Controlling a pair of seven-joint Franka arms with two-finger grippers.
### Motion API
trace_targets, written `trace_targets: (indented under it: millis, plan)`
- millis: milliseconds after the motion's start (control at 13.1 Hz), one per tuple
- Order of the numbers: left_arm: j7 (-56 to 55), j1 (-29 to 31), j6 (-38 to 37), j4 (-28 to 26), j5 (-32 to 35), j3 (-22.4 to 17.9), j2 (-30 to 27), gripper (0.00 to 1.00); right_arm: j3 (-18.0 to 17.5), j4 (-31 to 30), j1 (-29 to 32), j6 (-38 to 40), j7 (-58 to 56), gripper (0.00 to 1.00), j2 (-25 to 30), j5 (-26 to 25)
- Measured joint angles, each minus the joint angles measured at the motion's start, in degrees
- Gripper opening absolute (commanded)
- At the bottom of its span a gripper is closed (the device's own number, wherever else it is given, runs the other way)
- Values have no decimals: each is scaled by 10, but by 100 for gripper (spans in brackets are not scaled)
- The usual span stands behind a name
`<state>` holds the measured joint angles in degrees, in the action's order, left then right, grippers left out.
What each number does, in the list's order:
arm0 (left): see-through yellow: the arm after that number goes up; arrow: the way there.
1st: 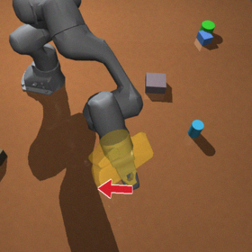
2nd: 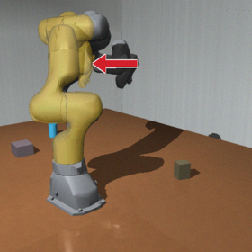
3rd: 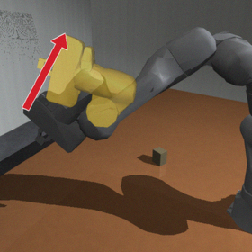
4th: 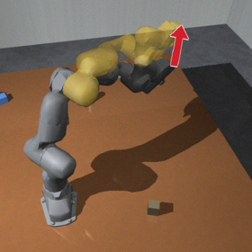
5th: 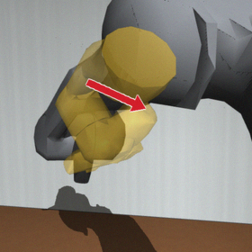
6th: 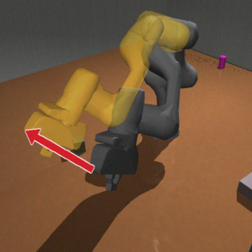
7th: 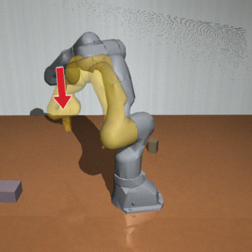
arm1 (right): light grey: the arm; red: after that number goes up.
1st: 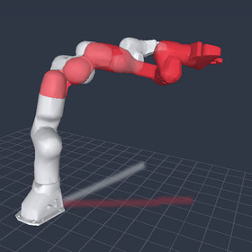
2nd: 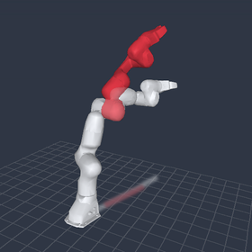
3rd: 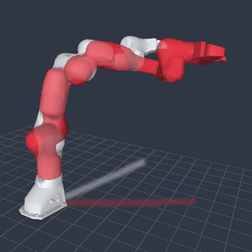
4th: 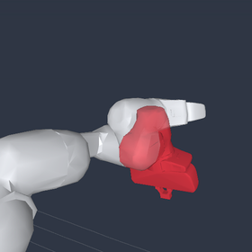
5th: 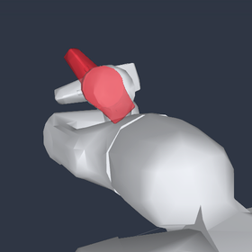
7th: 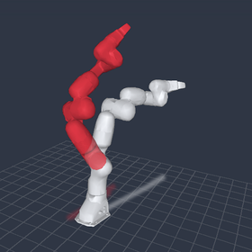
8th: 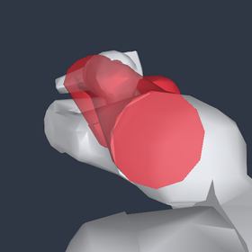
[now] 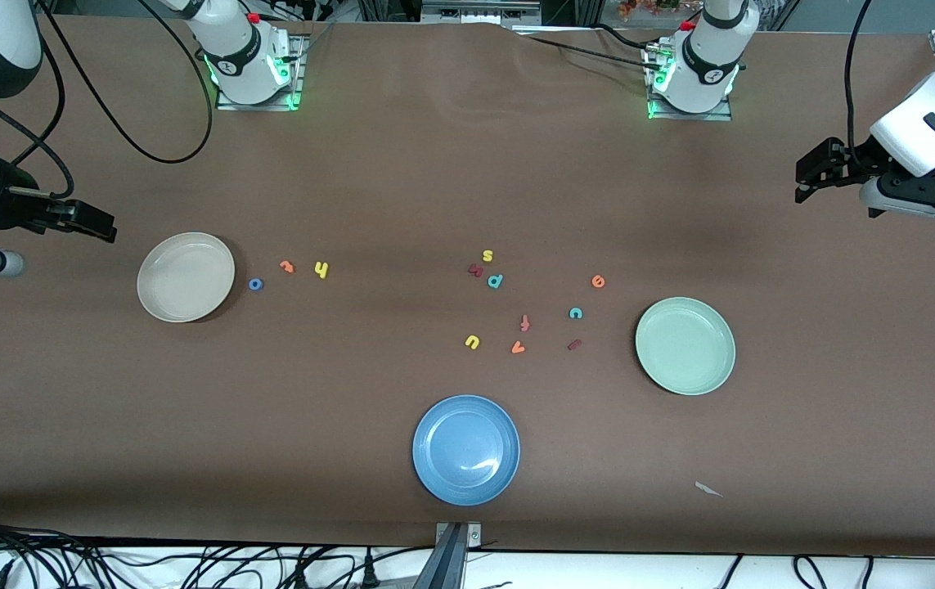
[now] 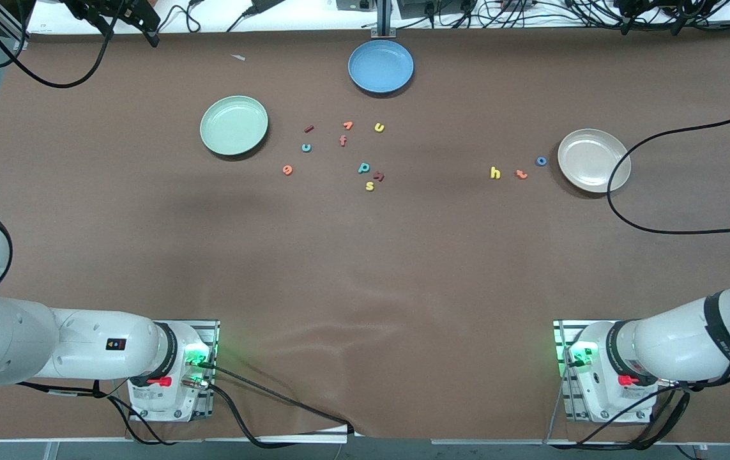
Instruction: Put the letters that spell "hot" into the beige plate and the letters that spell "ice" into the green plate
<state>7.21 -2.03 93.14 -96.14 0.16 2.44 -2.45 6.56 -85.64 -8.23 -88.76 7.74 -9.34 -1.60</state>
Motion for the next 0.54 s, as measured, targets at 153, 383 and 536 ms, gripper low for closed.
trace_targets:
  millis: [153,383,536]
  plan:
    - [0,0,0,0,0,0,0,100,0,-2,0,0,0,100,0,0]
    - [0,0,0,0,0,0,0,100,0,-5,0,0,0,100,0,0]
    - [0,-1,0,0,0,0,0,100,0,-6,0,0,0,100,0,0]
